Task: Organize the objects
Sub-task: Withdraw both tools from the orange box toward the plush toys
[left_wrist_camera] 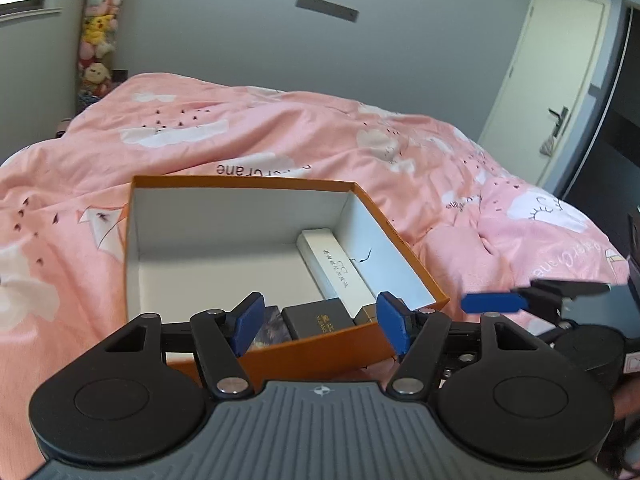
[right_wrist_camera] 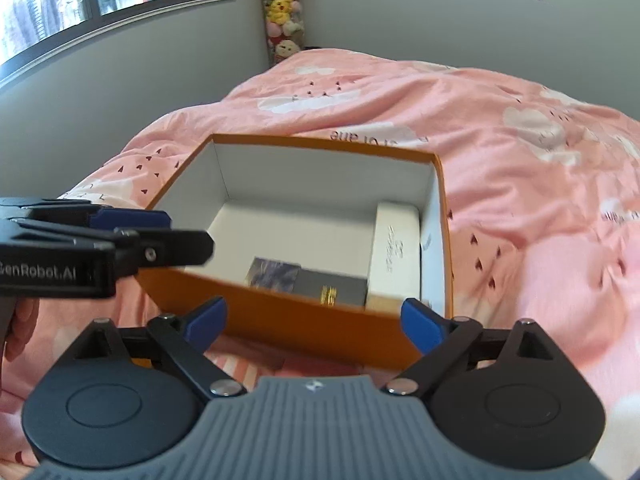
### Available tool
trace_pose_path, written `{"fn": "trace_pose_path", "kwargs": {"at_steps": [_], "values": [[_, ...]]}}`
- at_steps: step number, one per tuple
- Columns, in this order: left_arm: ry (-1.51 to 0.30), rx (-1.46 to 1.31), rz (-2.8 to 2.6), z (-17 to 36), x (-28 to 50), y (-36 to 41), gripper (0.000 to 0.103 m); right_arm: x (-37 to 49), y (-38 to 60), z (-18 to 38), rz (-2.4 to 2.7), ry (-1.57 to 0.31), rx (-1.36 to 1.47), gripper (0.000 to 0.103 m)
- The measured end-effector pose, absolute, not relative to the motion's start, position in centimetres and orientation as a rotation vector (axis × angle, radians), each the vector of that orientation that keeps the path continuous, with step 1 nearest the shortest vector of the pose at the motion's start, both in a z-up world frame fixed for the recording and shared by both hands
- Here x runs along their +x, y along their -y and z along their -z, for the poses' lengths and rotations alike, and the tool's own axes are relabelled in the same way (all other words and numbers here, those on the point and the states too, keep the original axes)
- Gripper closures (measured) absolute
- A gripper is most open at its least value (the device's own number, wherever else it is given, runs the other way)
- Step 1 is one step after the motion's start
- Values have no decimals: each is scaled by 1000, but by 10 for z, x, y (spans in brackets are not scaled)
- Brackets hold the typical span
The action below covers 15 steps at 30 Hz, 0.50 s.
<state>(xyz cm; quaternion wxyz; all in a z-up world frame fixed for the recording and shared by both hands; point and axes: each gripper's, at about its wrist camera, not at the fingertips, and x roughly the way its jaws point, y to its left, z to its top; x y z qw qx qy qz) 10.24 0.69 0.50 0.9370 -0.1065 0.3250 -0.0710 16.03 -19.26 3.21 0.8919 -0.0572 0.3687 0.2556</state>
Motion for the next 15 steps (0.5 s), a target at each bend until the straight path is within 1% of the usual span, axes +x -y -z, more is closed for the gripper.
{"fn": "trace_pose_path", "kwargs": {"at_steps": [2, 7, 9, 10, 13, 15], "values": [[-676, -213, 142, -1, 95, -7, 29, 151, 198, -28, -509, -771, -93, 9], [-774, -210, 169, 13, 82, -8, 30, 127, 202, -15, -492, -773, -79, 9], [-826, -227, 164, 20, 79, -11, 32, 121, 201, -9, -496, -804, -82, 10], [-848, -247, 168, 23, 77, -13, 34, 119, 201, -6, -501, -823, -76, 11], [-903, -294, 185, 31, 70, -20, 38, 113, 202, 1, -503, -874, -54, 20], [-925, -302, 182, 34, 64, -22, 40, 109, 202, 6, -506, -903, -41, 32]]}}
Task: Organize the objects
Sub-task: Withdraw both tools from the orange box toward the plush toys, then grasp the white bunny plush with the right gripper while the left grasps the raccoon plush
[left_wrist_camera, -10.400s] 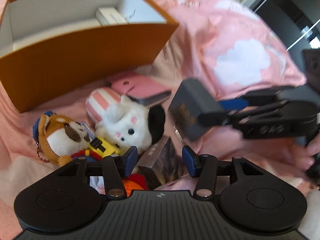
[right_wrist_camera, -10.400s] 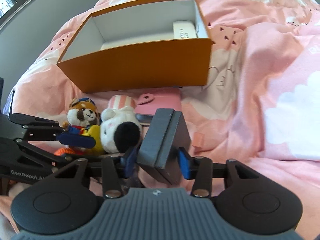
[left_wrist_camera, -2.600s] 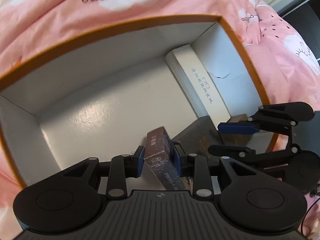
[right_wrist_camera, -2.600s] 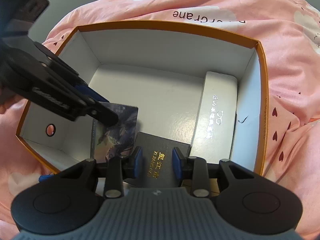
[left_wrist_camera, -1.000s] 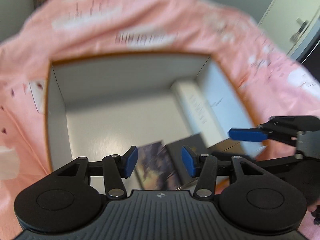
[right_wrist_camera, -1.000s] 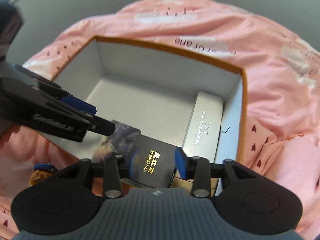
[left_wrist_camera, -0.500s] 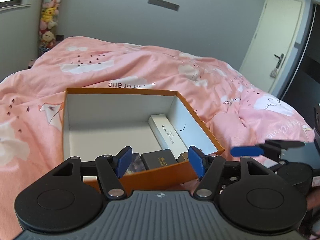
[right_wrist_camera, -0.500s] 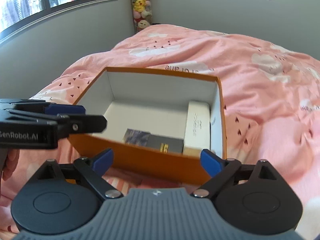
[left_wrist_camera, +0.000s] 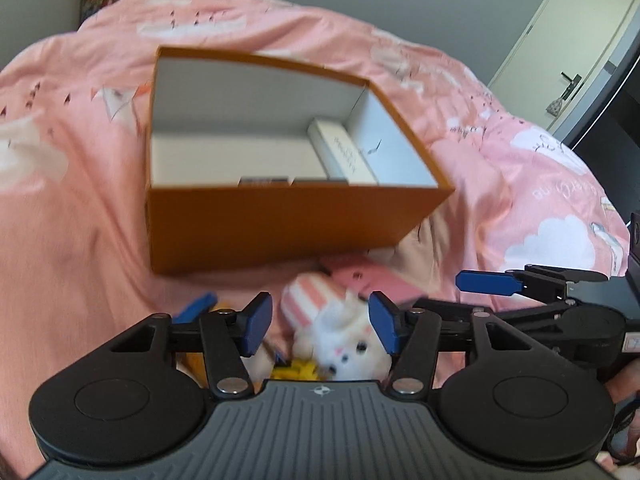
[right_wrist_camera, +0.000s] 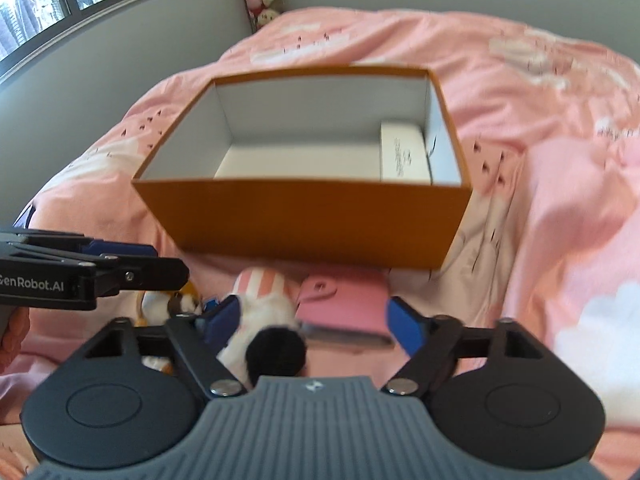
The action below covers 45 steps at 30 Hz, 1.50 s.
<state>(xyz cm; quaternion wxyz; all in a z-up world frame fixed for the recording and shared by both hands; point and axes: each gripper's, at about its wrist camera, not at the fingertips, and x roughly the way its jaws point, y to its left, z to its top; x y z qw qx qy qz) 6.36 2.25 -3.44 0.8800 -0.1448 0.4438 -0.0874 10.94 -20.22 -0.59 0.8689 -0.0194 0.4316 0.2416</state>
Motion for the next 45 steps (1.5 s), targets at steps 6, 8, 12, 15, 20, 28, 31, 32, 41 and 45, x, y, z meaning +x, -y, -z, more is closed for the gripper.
{"fn": "trace_pose_path", "kwargs": {"at_steps": [6, 8, 12, 15, 20, 28, 31, 32, 41, 45], "values": [[-971, -324, 210, 42, 49, -28, 46, 101, 199, 19, -509, -964, -32, 51], [-979, -328, 219, 44, 49, -26, 48, 99, 198, 22, -519, -978, -26, 54], [-974, -323, 240, 45, 49, -20, 49, 98, 197, 26, -523, -991, -28, 55], [-977, -320, 232, 46, 50, -19, 49, 100, 198, 28, -536, -1002, -5, 55], [-1006, -264, 117, 42, 45, -23, 47, 109, 191, 29, -580, -1010, -12, 52], [-1118, -446, 42, 70, 54, -51, 40, 134, 184, 53, -637, -1156, 86, 43], [-1147, -482, 31, 80, 57, -54, 39, 142, 184, 59, -650, -1191, 131, 40], [-1157, -490, 28, 83, 59, -55, 40, 144, 184, 60, -653, -1199, 139, 39], [-1191, -532, 13, 102, 73, -55, 40, 147, 167, 62, -677, -1219, 76, 31], [-1176, -560, 4, 104, 73, -58, 51, 142, 162, 60, -674, -1206, 40, 35]]}}
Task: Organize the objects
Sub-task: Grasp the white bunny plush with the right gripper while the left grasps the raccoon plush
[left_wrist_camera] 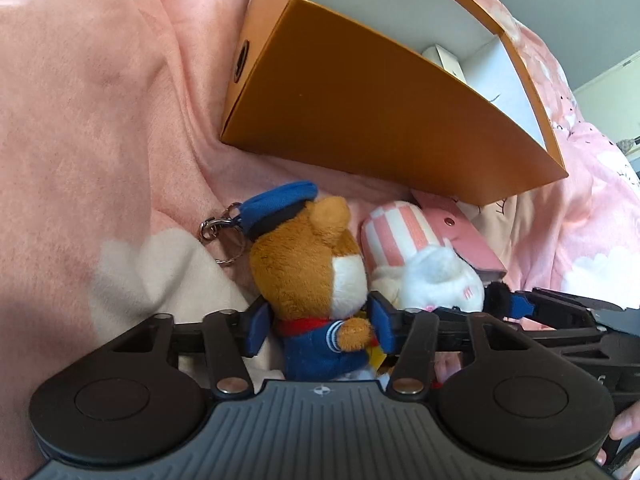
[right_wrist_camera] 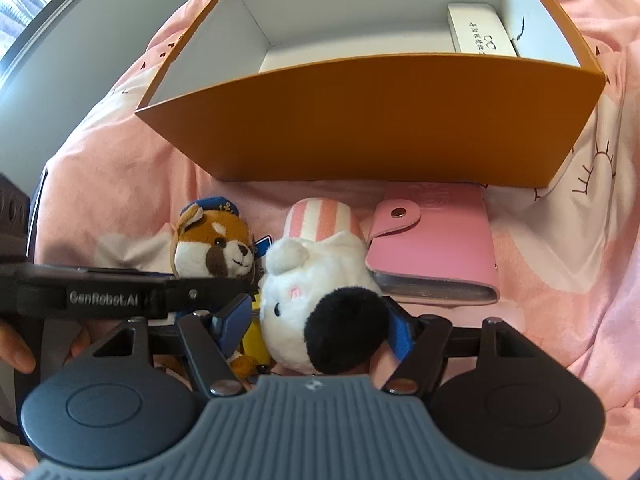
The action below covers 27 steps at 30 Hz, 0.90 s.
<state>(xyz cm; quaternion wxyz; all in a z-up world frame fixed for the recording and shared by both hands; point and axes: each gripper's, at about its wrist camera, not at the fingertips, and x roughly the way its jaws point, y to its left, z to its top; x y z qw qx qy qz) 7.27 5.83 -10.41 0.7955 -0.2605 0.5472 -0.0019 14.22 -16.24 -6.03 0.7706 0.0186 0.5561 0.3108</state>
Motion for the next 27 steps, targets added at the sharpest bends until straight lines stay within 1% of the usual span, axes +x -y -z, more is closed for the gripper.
{"fn": "trace_pose_path", "kwargs": {"at_steps": [2, 8, 11, 13, 16, 21, 27], "values": [[-1157, -552, 3, 101, 70, -58, 53, 140, 160, 59, -667, -1194, 6, 40], [-1100, -417, 10, 75, 60, -49, 54, 130, 149, 42, -702, -1130, -123, 47], [-1103, -444, 7, 77, 61, -56, 54, 127, 141, 32, -752, -1102, -192, 50], [-1107, -499, 5, 82, 61, -64, 54, 133, 138, 31, -760, -1107, -202, 49], [-1105, -569, 3, 90, 64, -70, 52, 145, 140, 34, -771, -1137, -173, 44], [-1115, -585, -1, 96, 71, -69, 52, 162, 134, 46, -789, -1181, -173, 38], [-1125, -602, -6, 103, 78, -68, 52, 167, 128, 57, -808, -1200, -183, 37]]}}
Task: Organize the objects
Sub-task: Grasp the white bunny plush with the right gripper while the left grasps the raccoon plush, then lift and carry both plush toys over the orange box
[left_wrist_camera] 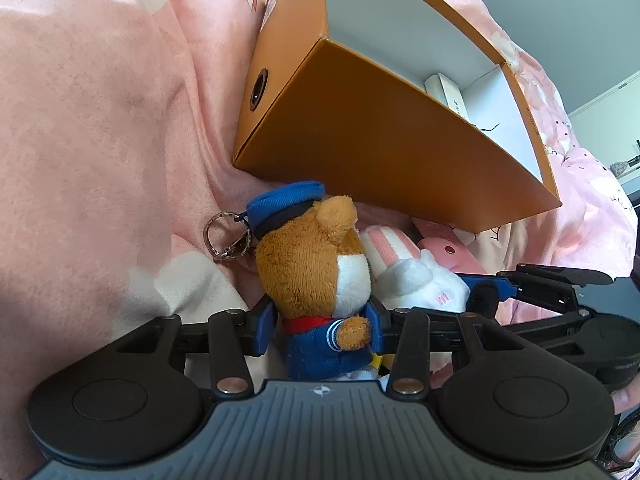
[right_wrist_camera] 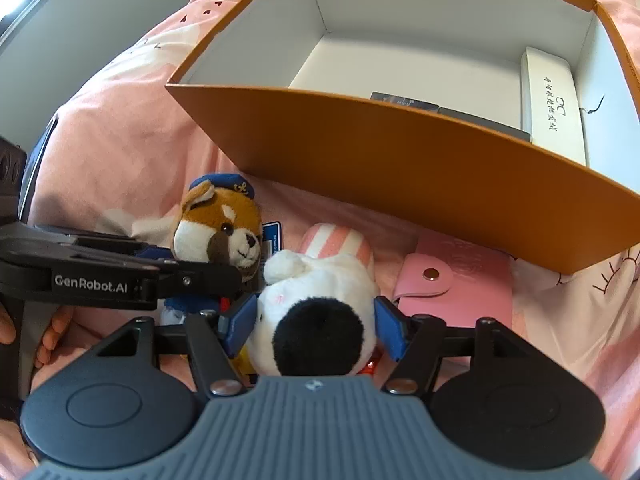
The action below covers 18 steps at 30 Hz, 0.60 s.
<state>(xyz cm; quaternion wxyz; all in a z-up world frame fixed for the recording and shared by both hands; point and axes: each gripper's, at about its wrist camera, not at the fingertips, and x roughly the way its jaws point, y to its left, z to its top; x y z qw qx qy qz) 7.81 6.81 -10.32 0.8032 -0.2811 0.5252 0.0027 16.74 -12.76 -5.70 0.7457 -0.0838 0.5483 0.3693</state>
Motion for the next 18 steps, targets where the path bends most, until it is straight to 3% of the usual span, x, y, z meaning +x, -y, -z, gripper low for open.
{"fn": "trace_pose_path", "kwargs": {"at_steps": [9, 18], "values": [[-1116, -576, 8, 104, 76, -65, 54, 153, 121, 58, -787, -1156, -248, 42], [-975, -478, 43, 59, 58, -56, 56, 136, 144, 21, -741, -1039, -264, 43]]}}
